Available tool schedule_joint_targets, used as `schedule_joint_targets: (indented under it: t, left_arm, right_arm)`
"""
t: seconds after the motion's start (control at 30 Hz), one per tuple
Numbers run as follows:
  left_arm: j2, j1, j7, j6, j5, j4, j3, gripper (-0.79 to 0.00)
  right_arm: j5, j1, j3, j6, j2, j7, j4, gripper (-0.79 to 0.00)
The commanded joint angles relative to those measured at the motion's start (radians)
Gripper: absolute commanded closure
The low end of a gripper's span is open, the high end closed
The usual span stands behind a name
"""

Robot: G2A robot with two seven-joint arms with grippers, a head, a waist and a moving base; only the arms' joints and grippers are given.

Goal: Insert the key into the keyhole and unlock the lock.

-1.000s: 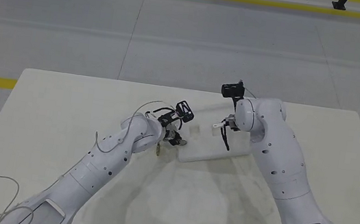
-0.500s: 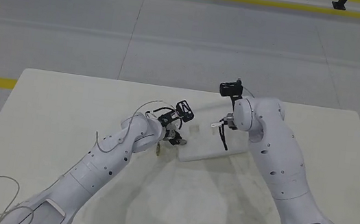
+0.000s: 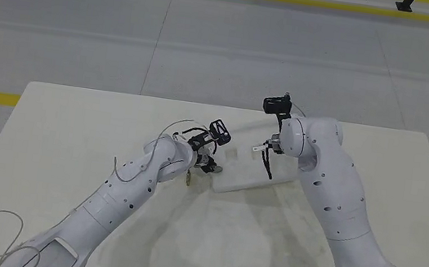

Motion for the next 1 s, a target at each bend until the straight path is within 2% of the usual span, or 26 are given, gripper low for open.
schedule_joint_targets:
  t: [0.0, 0.97]
  left_arm:
    - [0.000, 0.000, 0.000, 0.001, 0.000, 0.000, 0.000, -0.785]
    - [-0.003, 0.000, 0.002, 0.003, 0.004, 0.000, -0.004, -0.785]
  right_arm:
    - [-0.001, 0.000, -0.001, 0.000, 0.000, 0.000, -0.001, 0.000]
    - [0.005, -0.002, 0.004, -0.001, -0.001, 0.000, -0.024, 0.000]
